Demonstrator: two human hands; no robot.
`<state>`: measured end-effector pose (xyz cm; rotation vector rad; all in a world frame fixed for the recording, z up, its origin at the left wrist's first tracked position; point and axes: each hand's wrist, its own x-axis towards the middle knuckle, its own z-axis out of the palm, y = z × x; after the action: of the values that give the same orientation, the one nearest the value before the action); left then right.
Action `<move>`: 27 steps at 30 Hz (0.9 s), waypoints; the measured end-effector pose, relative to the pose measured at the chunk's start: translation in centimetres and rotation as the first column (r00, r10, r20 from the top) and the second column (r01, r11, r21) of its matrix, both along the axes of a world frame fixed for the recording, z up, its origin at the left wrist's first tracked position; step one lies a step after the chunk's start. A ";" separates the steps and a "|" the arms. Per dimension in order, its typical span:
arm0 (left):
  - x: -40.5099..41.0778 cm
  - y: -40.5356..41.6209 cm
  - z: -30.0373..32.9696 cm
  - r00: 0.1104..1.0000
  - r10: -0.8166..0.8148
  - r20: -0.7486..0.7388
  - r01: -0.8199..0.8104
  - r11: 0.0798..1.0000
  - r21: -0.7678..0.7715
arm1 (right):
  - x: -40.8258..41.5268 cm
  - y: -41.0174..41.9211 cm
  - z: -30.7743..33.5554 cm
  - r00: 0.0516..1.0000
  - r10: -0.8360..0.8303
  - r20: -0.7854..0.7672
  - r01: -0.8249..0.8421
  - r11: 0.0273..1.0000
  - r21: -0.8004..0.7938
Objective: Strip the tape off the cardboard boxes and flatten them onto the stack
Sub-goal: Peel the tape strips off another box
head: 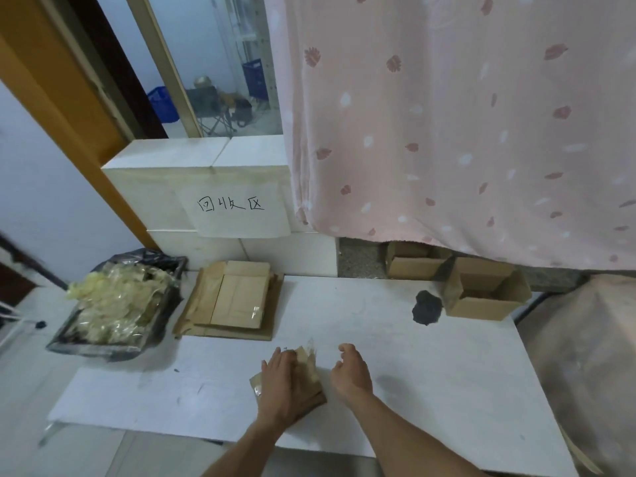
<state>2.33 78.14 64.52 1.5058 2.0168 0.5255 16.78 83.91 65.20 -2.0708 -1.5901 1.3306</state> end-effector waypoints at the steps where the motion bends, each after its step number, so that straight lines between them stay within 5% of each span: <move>1: 0.2 0.0 0.4 0.983 0.086 0.165 -0.089 0.996 0.010 | -0.4 -0.1 -0.1 0.999 0.021 -0.038 -0.022 1.000 -0.019; 3: 0.1 -0.2 0.5 0.936 0.189 0.298 -0.190 0.981 -0.026 | -1.6 -0.4 0.1 0.991 0.058 -0.119 -0.068 0.995 -0.080; 7: -0.4 0.3 0.1 0.948 0.152 0.280 -0.167 0.985 0.031 | -3.5 -1.4 0.2 0.979 0.102 -0.175 -0.124 0.985 -0.123; 11: -0.9 1.3 -0.3 0.894 0.217 0.392 -0.247 0.969 0.029 | -3.1 -1.9 -0.2 0.971 0.237 0.041 -0.235 0.971 -0.037; 15: -1.6 1.5 -1.0 0.865 0.181 0.467 -0.213 0.977 0.016 | -2.5 -2.0 -0.6 0.861 0.433 0.267 -0.436 0.898 -0.053; 22: -0.9 2.8 -0.6 0.845 -0.003 0.535 -0.017 0.999 0.031 | -5.1 -1.8 -0.4 0.860 0.313 0.404 -0.356 0.934 0.034; 27: -1.8 3.6 0.3 0.862 -0.122 0.492 0.115 0.992 0.045 | -4.3 -1.0 -0.3 0.778 0.423 0.464 -0.482 0.876 0.009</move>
<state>0.48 81.76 64.82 1.3231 1.5146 0.7852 12.52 82.87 64.87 -2.0945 -2.4326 0.8461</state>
